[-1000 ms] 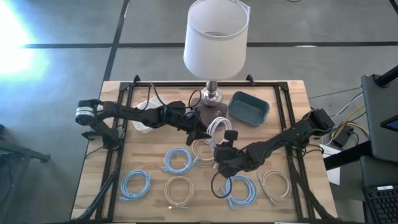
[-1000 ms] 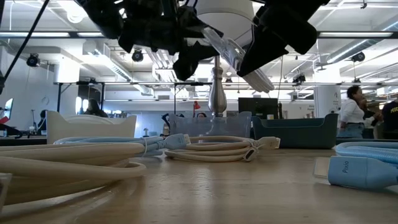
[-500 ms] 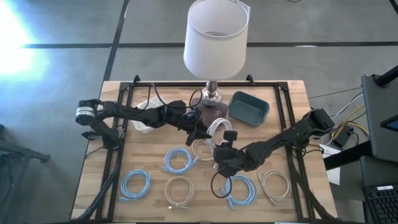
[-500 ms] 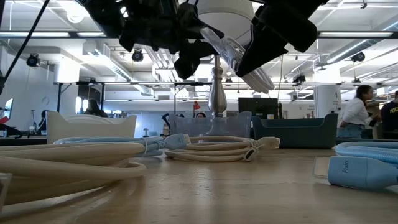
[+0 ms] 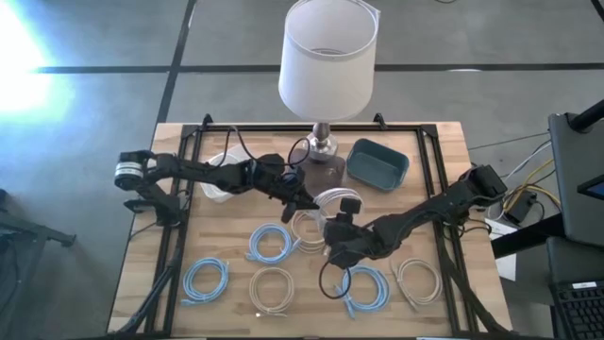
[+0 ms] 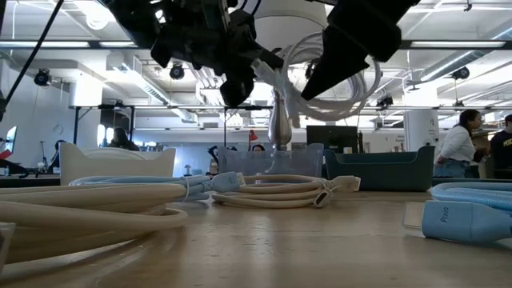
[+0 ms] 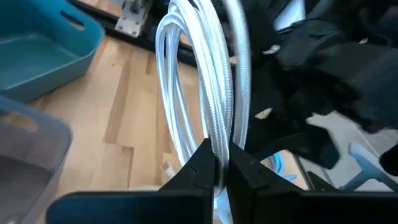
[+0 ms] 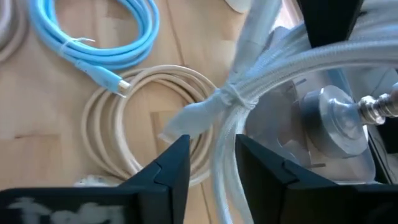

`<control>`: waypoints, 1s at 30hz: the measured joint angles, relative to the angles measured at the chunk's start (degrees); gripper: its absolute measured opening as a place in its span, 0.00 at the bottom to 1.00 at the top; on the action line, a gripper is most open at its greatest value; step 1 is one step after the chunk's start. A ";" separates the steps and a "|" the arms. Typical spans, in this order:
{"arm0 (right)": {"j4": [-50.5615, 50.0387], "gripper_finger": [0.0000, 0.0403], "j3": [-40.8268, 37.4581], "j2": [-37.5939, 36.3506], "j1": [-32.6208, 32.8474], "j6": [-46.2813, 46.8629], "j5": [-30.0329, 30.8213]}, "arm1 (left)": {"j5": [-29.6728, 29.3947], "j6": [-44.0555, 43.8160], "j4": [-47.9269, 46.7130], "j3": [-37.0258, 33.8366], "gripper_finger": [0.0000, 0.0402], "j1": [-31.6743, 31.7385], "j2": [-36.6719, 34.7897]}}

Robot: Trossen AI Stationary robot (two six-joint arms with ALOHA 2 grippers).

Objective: Sort HDMI cables
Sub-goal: Put the white HDMI cable into the white bin

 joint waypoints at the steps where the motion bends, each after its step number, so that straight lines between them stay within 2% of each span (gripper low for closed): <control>1: 0.03 0.33 0.19 0.00 0.27 -0.01 -0.02 | -0.16 0.00 -0.76 0.00 0.06 0.08 -0.06; 6: -0.18 0.38 2.08 0.00 1.36 -0.49 0.29 | -0.08 0.44 -6.56 -0.11 0.05 0.93 -1.53; 11: -0.63 0.41 4.36 -0.02 1.63 -0.81 0.45 | -1.31 2.22 -14.90 -0.11 0.05 2.54 -7.11; 18: -0.78 0.39 4.90 -0.02 1.63 -0.83 0.45 | -13.80 6.08 -37.30 -0.02 0.06 4.11 -21.12; 25: -0.78 0.39 4.88 -0.02 1.52 -1.06 0.43 | -27.32 4.90 -55.77 0.00 0.06 4.16 -37.05; 30: -0.76 0.39 4.88 -0.02 1.49 -1.25 0.43 | -36.12 2.30 -67.40 -0.02 0.06 4.16 -45.23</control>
